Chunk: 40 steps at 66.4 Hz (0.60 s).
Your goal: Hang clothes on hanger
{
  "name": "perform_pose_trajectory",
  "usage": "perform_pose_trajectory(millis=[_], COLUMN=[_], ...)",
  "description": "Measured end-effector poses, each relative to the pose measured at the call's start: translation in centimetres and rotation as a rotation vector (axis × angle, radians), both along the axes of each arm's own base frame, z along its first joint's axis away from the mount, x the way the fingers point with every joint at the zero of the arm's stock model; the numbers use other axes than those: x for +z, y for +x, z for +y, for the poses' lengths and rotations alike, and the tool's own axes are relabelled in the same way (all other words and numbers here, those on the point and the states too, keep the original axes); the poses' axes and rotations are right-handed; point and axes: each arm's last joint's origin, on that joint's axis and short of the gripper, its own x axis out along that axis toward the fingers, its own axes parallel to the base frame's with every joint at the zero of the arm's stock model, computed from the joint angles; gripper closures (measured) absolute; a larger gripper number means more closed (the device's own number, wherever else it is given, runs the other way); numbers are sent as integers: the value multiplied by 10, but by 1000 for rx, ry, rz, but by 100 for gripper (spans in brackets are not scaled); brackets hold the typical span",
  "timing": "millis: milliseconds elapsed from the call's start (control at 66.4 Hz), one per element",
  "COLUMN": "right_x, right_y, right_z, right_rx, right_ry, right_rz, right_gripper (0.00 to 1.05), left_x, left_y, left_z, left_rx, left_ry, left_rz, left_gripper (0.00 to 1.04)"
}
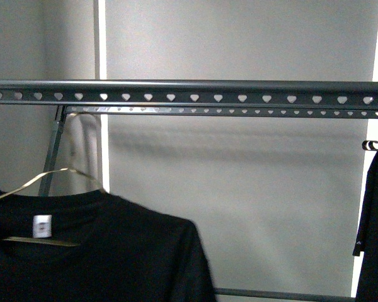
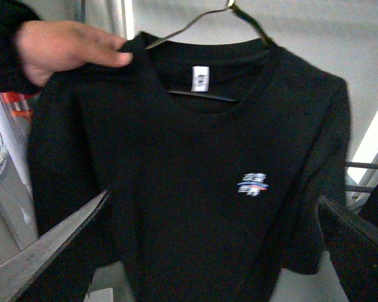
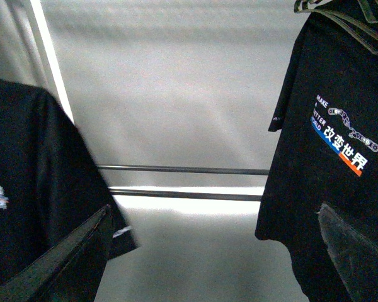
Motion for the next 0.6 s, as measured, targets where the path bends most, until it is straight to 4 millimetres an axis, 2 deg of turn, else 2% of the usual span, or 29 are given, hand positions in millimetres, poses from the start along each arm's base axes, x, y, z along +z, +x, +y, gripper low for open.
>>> perform_pose_trajectory(millis=[602], right_x=[0], right_y=[0], right_z=[0], right_rx=[0], right_ry=[0], right_rz=[0], right_gripper=[7], left_x=[0], left_y=[0], left_z=[0], left_rx=[0], left_ry=[0], left_rz=[0], left_gripper=[7])
